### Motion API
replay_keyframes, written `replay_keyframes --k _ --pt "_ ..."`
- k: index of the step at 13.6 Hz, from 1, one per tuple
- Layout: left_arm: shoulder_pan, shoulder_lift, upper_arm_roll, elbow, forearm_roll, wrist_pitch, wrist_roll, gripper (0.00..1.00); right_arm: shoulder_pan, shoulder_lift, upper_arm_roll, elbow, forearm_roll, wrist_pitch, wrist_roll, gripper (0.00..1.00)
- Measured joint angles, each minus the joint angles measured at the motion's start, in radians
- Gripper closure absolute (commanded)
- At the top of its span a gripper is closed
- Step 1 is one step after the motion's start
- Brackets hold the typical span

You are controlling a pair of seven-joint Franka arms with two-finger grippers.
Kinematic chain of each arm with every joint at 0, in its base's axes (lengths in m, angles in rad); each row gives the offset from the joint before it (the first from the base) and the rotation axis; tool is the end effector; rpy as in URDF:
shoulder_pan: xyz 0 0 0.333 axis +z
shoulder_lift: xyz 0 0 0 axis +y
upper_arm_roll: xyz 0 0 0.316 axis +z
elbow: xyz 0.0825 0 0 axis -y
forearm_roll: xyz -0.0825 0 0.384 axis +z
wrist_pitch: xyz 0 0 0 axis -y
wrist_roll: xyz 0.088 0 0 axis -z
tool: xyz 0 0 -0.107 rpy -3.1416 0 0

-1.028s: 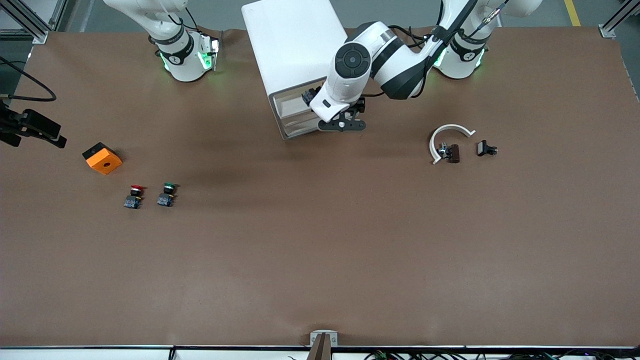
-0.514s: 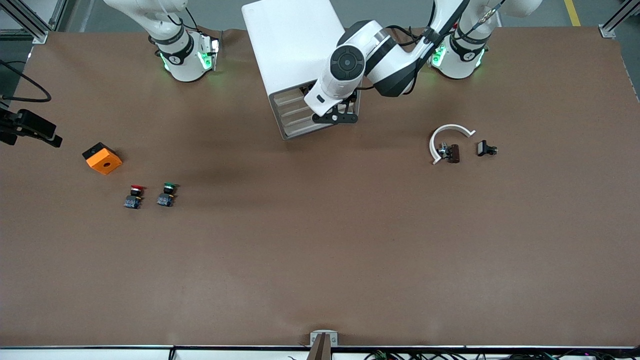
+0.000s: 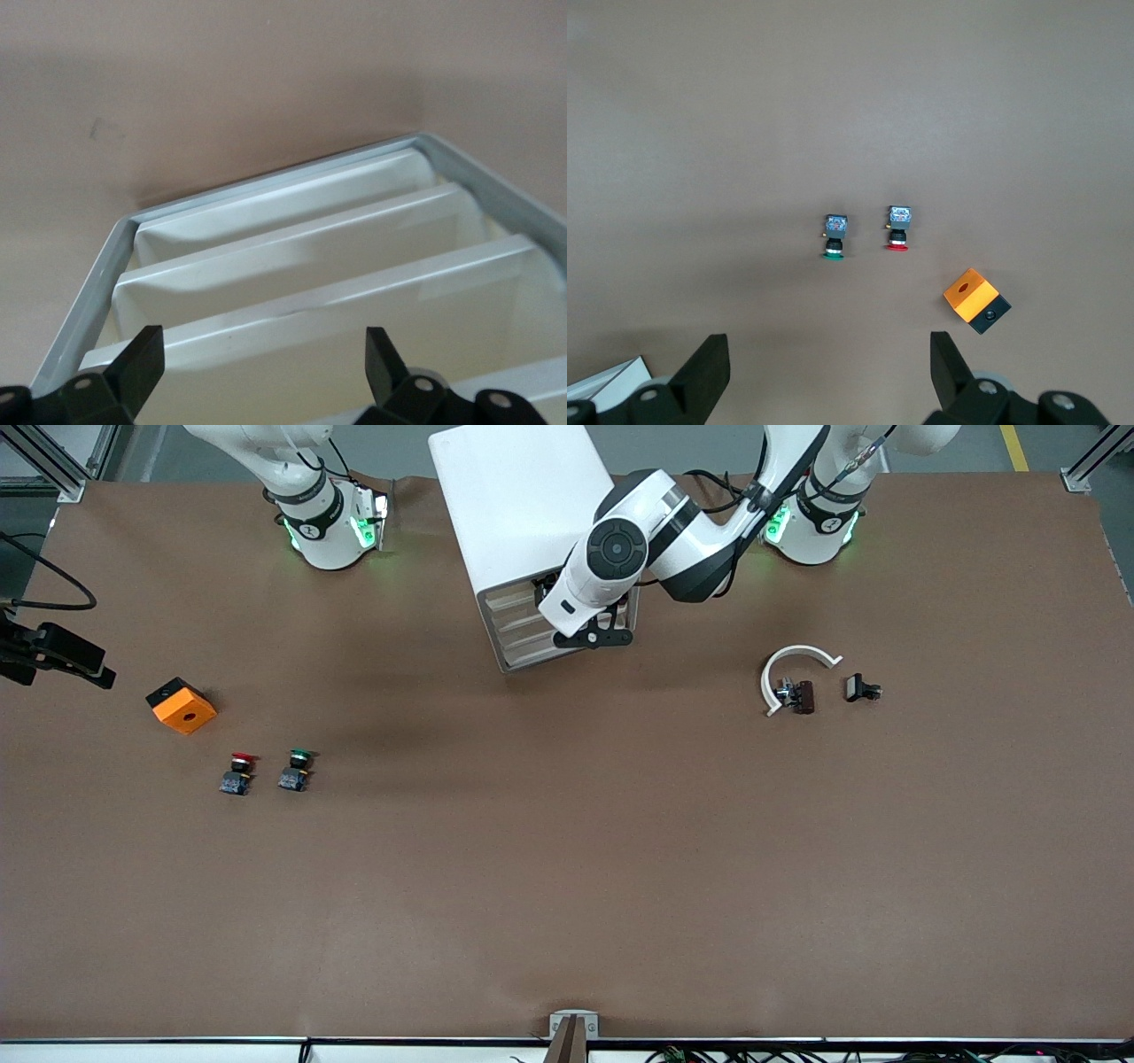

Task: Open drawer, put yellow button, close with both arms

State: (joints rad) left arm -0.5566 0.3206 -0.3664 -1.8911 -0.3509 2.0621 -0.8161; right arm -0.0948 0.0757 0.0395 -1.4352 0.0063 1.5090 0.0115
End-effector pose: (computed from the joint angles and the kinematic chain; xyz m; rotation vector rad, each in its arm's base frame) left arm 0.3615 -0.4892 0.3412 2.9173 0.1336 -0.5959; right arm 0.5714 -0.0319 0.6401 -3.1306 0.1042 0.0026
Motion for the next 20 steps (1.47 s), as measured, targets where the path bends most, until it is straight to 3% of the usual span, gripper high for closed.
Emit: replay_keyframes --k 8,13,17,20 --pt "0.34 -0.001 0.005 0.161 0.255 -0.02 0.013 0.0 0.0 0.0 0.001 0.0 0.0 0.011 0.0 0.0" --pt "0.524 -0.008 0.004 0.366 0.429 -0.261 0.098 0.0 0.0 0.0 0.002 0.0 0.0 0.012 0.0 0.0" --pt "0.649 -0.021 0.004 0.484 0.448 -0.4 0.146 0.0 0.0 0.0 0.002 0.0 0.0 0.012 0.0 0.0" --pt "0.674 -0.034 0.003 0.551 0.448 -0.504 0.178 0.0 0.0 0.0 0.001 0.0 0.0 0.012 0.0 0.0"
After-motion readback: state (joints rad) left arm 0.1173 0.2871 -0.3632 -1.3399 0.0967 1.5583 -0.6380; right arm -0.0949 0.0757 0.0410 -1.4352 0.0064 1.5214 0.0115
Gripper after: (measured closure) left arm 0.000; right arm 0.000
